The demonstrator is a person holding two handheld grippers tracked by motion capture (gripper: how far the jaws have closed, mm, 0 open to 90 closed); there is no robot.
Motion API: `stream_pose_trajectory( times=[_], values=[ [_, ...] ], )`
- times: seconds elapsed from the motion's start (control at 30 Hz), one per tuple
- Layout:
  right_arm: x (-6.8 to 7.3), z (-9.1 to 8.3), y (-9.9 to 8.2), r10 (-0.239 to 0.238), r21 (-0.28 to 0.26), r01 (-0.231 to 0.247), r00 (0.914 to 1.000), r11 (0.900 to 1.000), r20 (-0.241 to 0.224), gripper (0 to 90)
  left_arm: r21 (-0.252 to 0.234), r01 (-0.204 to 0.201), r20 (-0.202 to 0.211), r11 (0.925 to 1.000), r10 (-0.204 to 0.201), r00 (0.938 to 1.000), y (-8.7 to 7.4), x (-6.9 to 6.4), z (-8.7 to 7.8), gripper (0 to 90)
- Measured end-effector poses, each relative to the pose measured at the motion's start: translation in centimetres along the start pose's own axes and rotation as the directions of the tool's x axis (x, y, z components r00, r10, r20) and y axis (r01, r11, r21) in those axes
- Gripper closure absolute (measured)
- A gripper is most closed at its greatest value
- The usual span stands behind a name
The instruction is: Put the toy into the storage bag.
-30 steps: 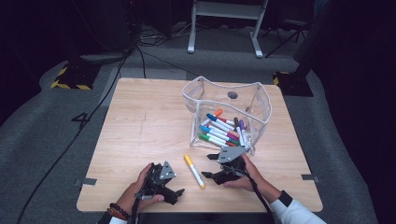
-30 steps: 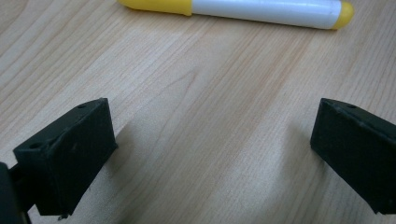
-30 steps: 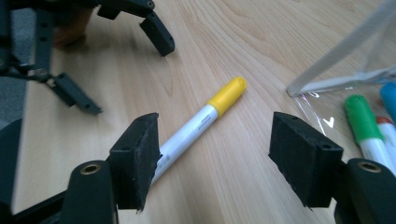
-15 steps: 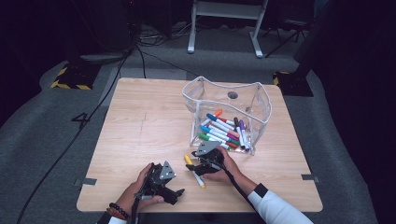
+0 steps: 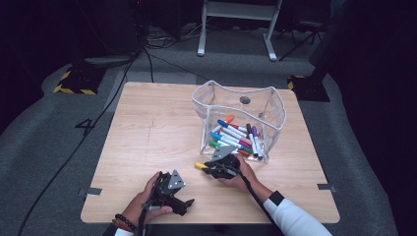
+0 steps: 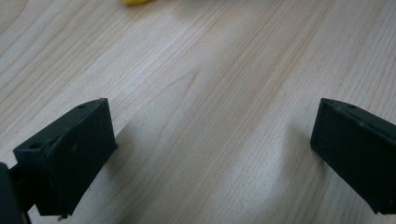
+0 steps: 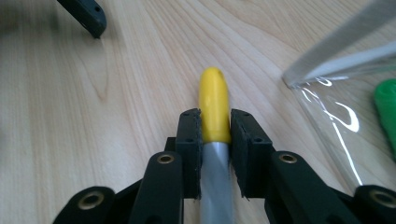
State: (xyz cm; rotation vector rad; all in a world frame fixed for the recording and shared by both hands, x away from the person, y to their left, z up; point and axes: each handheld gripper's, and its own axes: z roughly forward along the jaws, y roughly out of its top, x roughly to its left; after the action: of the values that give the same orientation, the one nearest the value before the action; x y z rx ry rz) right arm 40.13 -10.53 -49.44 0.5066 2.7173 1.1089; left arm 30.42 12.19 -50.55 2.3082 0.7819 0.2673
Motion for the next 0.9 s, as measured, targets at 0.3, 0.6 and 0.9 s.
stream_pose_trajectory(
  times=[0.3, 0.6, 0.9],
  values=[
    [-1.1, -2.2, -2.4, 0.021, -0.012, -0.021, 0.9997, 0.9997, -0.016, 74.9, 0.0, 0.0, 0.0, 1.0, 0.0, 1.0, 0.0, 0.0, 0.0, 0.1],
    [-1.1, -4.7, -4.3, 0.025, -0.01, -0.025, 0.9992, 0.9996, -0.03, 75.0, 0.0, 0.0, 0.0, 1.0, 0.0, 1.0, 0.0, 0.0, 0.0, 0.0],
    [-2.0, -11.5, -4.2, 0.044, -0.131, -0.041, 0.9989, 0.9906, 0.017, 75.0, 0.0, -0.001, 0.0, 1.0, 0.001, 1.0, 0.0, 0.0, 0.0, 0.0]
  ],
)
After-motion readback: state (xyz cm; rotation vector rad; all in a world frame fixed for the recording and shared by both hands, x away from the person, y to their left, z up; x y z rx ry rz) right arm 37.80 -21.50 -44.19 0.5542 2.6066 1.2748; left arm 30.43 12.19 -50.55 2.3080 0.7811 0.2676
